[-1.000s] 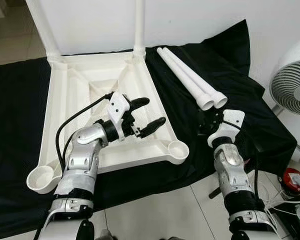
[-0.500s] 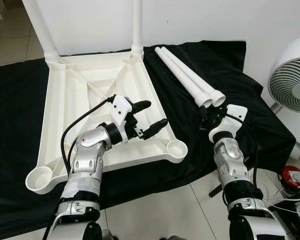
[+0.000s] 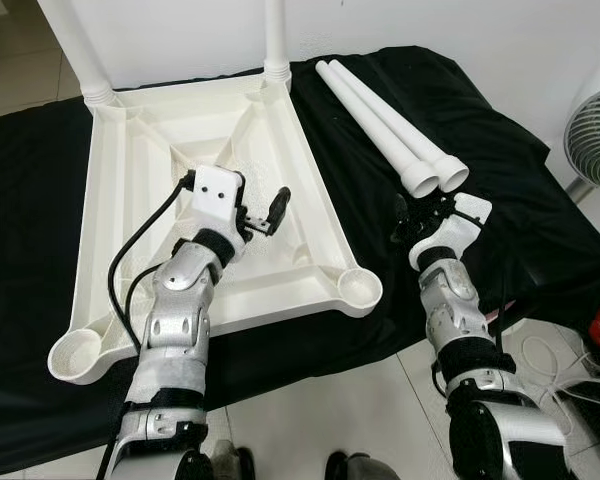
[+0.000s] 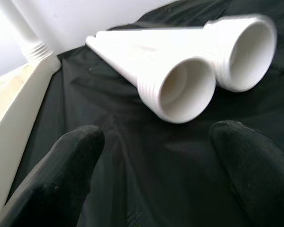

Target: Building children table

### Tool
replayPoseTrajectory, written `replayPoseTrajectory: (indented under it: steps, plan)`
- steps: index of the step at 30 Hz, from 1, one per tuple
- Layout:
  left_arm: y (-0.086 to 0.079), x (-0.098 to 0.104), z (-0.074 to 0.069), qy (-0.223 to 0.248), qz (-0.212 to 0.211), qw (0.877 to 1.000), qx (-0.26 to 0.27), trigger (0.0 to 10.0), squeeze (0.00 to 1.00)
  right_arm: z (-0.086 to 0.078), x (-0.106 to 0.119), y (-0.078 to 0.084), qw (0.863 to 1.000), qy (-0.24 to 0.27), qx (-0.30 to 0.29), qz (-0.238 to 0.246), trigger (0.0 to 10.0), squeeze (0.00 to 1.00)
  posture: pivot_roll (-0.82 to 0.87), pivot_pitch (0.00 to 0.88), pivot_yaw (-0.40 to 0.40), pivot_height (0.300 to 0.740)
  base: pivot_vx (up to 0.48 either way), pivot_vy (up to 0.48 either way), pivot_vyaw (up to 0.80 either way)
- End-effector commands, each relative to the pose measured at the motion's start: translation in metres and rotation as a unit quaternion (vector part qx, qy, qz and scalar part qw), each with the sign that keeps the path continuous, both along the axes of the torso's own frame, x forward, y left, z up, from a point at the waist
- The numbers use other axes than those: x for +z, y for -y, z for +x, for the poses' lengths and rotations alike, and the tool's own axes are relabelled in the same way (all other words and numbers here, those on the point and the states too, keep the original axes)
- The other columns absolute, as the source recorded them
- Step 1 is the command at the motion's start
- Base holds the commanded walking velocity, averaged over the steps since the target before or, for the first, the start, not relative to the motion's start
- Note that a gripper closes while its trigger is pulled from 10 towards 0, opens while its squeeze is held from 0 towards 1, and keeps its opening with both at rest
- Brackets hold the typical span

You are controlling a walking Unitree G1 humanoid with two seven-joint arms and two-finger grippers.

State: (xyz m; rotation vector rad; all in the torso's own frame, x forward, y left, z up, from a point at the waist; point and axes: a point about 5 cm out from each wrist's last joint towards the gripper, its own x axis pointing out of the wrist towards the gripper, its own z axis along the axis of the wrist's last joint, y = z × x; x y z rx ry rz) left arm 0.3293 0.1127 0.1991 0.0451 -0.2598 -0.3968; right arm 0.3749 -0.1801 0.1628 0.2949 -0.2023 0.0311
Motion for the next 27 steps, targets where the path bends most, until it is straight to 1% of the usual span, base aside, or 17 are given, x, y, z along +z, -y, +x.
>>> replayPoseTrajectory:
  steps: [1, 2, 4, 5, 6, 8, 10, 11, 15, 17, 27]
  plan:
    - [-0.002, -0.005, -0.003, -0.011, 0.014, 1.000, -0.012, 10.0, 0.00, 0.000, -0.005, -0.003, 1.000, -0.005, 0.007, 0.010, 10.0, 0.00, 0.04, 0.234, 0.075, 0.740, 0.000, 0.000, 0.00]
    - [-0.001, -0.003, -0.006, -0.011, 0.015, 1.000, -0.014, 10.0, 0.00, 0.002, -0.001, -0.004, 1.000, 0.000, 0.013, 0.011, 10.0, 0.00, 0.05, 0.244, 0.077, 0.740, 0.000, 0.000, 0.00]
    - [-0.001, -0.003, -0.006, -0.011, 0.015, 1.000, -0.014, 10.0, 0.00, 0.002, -0.001, -0.004, 1.000, 0.000, 0.013, 0.011, 10.0, 0.00, 0.05, 0.244, 0.077, 0.740, 0.000, 0.000, 0.00]
    - [0.001, 0.000, -0.009, -0.007, 0.016, 1.000, -0.013, 10.0, 0.00, 0.006, 0.005, -0.003, 1.000, 0.009, 0.017, 0.015, 10.0, 0.00, 0.06, 0.247, 0.077, 0.740, 0.000, 0.000, 0.00]
    - [0.001, 0.000, -0.009, -0.007, 0.016, 1.000, -0.013, 10.0, 0.00, 0.006, 0.005, -0.003, 1.000, 0.009, 0.017, 0.015, 10.0, 0.00, 0.06, 0.247, 0.077, 0.740, 0.000, 0.000, 0.00]
    - [0.003, 0.002, -0.019, -0.001, 0.020, 0.999, -0.031, 10.0, 0.00, 0.007, 0.015, -0.002, 0.999, 0.033, 0.015, 0.015, 10.0, 0.00, 0.06, 0.239, 0.073, 0.740, 0.000, 0.000, 0.00]
    - [0.003, 0.002, -0.019, -0.001, 0.020, 0.999, -0.031, 10.0, 0.00, 0.007, 0.015, -0.002, 0.999, 0.033, 0.015, 0.015, 10.0, 0.00, 0.06, 0.239, 0.073, 0.740, 0.000, 0.000, 0.00]
    - [0.003, 0.002, -0.022, -0.001, 0.022, 0.999, -0.037, 10.0, 0.00, 0.006, 0.017, -0.002, 0.999, 0.043, 0.015, 0.015, 10.0, 0.00, 0.05, 0.232, 0.071, 0.740, 0.000, 0.000, 0.00]
    - [0.001, 0.000, -0.023, -0.002, 0.026, 0.999, -0.040, 10.0, 0.00, 0.004, 0.020, -0.002, 0.998, 0.059, 0.016, 0.009, 10.0, 0.00, 0.04, 0.224, 0.072, 0.740, 0.000, 0.000, 0.00]
    - [0.001, -0.001, -0.023, -0.008, 0.028, 0.999, -0.037, 10.0, 0.00, 0.007, 0.027, -0.001, 0.997, 0.075, 0.021, 0.013, 10.0, 0.00, 0.04, 0.212, 0.071, 0.740, 0.000, 0.000, 0.00]
    - [0.004, 0.001, -0.026, -0.013, 0.024, 0.999, -0.037, 10.0, 0.00, 0.013, 0.036, 0.000, 0.996, 0.082, 0.033, 0.026, 10.0, 0.00, 0.05, 0.208, 0.064, 0.740, 0.000, 0.000, 0.00]
